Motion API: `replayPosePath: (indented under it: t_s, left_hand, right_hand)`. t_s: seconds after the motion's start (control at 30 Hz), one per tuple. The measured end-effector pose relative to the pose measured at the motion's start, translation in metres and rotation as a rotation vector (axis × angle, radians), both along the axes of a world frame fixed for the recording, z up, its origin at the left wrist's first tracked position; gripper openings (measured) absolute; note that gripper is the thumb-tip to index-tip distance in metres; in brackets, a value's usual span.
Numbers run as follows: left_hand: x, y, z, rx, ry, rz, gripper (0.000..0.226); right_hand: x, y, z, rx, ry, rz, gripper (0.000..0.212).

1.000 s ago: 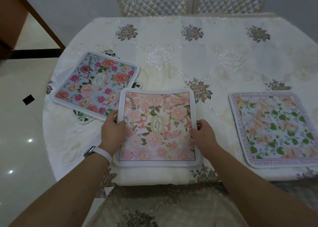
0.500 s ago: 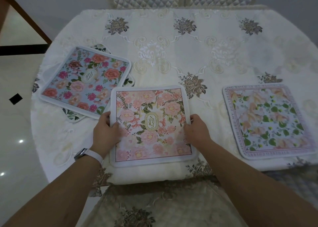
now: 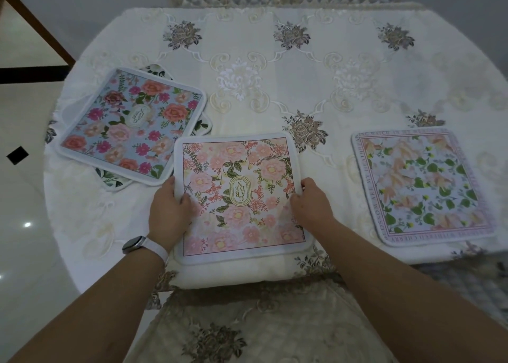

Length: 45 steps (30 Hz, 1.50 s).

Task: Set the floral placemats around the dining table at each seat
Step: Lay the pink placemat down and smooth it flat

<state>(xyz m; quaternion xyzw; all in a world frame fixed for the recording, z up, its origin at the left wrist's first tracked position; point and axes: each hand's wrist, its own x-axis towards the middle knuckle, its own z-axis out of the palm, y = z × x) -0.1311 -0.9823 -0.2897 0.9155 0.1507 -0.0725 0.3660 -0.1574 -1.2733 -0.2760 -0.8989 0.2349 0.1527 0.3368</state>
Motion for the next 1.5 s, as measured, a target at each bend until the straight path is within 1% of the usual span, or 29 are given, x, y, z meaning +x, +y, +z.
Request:
replayPosePath:
  t_s: [0.1,0.13,0.2,0.27,0.33,0.4,0.43,0.53,0.6,0.67,0.77,0.83,0.93,1.0,1.13,1.33,1.5]
  left_hand:
    - [0.002,0.0,0.002,0.033,-0.005,-0.022,0.042]
    - [0.002,-0.001,0.003,0.066,0.002,-0.021,0.042]
    - [0.0,-0.003,0.003,0.195,-0.009,-0.022,0.05]
    - [-0.004,-0.012,0.006,0.314,-0.049,-0.048,0.051]
    - [-0.009,-0.026,0.008,0.392,-0.123,-0.196,0.045]
    - [-0.012,-0.041,0.006,0.4,-0.195,-0.415,0.04]
    - [-0.012,-0.05,0.003,0.388,-0.198,-0.526,0.044]
    - [-0.009,-0.078,-0.001,0.356,-0.121,-0.778,0.06]
    - [-0.007,-0.093,-0.001,0.387,-0.052,-0.851,0.065]
    - [-0.003,-0.098,-0.002,0.434,-0.04,-0.819,0.07]
    - [0.004,-0.085,-0.001,0.507,-0.003,-0.579,0.083]
    - [0.005,-0.072,-0.001,0.535,0.068,-0.429,0.095]
    - [0.006,-0.063,0.0,0.515,0.13,-0.313,0.102]
    - [0.005,-0.062,0.002,0.491,0.135,-0.294,0.101]
    - [0.004,-0.063,0.0,0.496,0.088,-0.278,0.096]
    - [0.001,-0.067,-0.001,0.507,0.074,-0.291,0.094]
    - [-0.003,-0.064,-0.006,0.506,0.061,-0.33,0.096]
  right_hand:
    - [0.001,-0.002,-0.001,-0.059,0.023,0.063,0.018]
    - [0.001,-0.003,0.0,-0.07,0.034,0.077,0.02]
    - [-0.001,-0.005,0.002,-0.079,0.052,0.095,0.026]
    - [-0.008,-0.007,0.003,-0.1,0.051,0.118,0.034]
    - [-0.021,-0.007,0.004,-0.138,0.027,0.152,0.042]
    - [-0.036,-0.007,0.005,-0.192,-0.013,0.23,0.05]
    - [-0.042,-0.008,0.006,-0.214,-0.027,0.281,0.054]
    - [-0.058,-0.008,0.009,-0.238,-0.006,0.435,0.067]
    - [-0.067,-0.008,0.007,-0.254,0.03,0.537,0.077]
    - [-0.076,-0.008,0.003,-0.26,0.045,0.6,0.083]
    - [-0.085,-0.007,-0.002,-0.261,0.052,0.635,0.088]
    - [-0.087,-0.007,-0.003,-0.258,0.045,0.628,0.088]
    - [-0.087,-0.004,-0.003,-0.245,-0.005,0.595,0.083]
    - [-0.087,-0.003,-0.003,-0.249,-0.032,0.589,0.08]
    - [-0.088,-0.003,-0.004,-0.227,-0.056,0.587,0.076]
    - [-0.088,-0.009,-0.008,-0.243,-0.117,0.599,0.078]
    - [-0.088,-0.011,-0.007,-0.262,-0.11,0.596,0.078]
